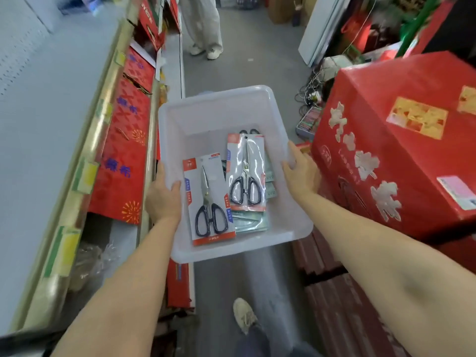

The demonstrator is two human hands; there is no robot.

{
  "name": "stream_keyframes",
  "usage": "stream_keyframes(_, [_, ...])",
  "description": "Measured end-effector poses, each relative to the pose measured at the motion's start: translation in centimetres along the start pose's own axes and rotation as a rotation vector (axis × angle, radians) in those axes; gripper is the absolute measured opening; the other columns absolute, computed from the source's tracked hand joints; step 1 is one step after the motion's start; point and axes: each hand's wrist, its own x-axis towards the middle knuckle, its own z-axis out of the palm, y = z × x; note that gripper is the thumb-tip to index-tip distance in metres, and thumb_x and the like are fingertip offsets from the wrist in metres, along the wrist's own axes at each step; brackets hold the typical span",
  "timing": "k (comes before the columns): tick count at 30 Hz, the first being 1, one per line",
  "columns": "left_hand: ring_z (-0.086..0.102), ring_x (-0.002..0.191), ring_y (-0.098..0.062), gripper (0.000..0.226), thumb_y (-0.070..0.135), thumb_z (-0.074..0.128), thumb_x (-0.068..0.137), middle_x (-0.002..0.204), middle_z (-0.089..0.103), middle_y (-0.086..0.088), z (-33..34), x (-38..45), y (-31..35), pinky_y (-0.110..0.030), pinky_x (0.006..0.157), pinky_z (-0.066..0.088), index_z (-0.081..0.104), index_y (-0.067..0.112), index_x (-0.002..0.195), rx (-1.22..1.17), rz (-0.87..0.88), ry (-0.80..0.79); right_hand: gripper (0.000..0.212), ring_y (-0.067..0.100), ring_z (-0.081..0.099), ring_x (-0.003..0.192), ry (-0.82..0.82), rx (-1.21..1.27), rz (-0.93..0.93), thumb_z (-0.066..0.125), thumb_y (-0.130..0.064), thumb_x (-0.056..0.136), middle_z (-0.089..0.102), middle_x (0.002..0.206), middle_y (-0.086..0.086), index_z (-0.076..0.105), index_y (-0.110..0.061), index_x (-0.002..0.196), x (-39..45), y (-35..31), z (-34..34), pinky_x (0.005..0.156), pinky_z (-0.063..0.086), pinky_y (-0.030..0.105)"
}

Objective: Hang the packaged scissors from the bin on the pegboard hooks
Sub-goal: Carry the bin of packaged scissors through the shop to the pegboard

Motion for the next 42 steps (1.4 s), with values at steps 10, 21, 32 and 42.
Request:
stream_keyframes(10, [0.058,0.109,-0.042,0.065,0.028,0.062,0.094,0.118,0.063,-0.024,5.9,16.9,3.3,-0.047,0.093,0.045,0.033,0.029,0.152,0.019,0.03,0.001,0.053,0.03,0.059,0.095,0.002,-0.039,0.041,0.055,-0.031,0.094,0.058,0.108,0.009,0.038,-0.033,0.145,15.5,-4.8,6.8,0.07,0.035,0.03])
stream_keyframes(21, [0.061,0.103,-0.04,0.064,0.03,0.06,0.094,0.118,0.064,-0.022,14.0,33.4,4.4,-0.046,0.091,0.049,0.033,0.031,0.151,0.01,-0.051,-0.005,0.053,0.02,0.048,0.081,-0.109,-0.025,0.054,0.054,-0.031,0.094,0.047,0.093,-0.001,0.037,-0.037,0.145,32.7,-9.1,15.2,0.071,0.033,0.028])
stream_keyframes(32, [0.065,0.091,-0.041,0.069,0.023,0.066,0.09,0.107,0.068,-0.022,22.0,49.0,1.5,-0.045,0.079,0.053,0.035,0.036,0.15,0.008,-0.124,-0.036,0.054,0.021,0.05,0.076,-0.176,-0.044,0.123,0.054,-0.03,0.094,0.05,0.092,0.0,0.037,-0.037,0.145,44.8,-12.7,28.5,0.067,0.036,0.029])
stream_keyframes(42, [0.064,0.097,-0.039,0.068,0.019,0.068,0.088,0.111,0.066,-0.023,29.9,58.4,-0.6,-0.041,0.083,0.051,0.039,0.028,0.149,0.027,-0.137,-0.11,0.054,0.022,0.049,0.074,-0.204,-0.084,0.213,0.055,-0.032,0.094,0.049,0.091,0.001,0.037,-0.035,0.145,51.6,-11.9,37.4,0.068,0.037,0.029])
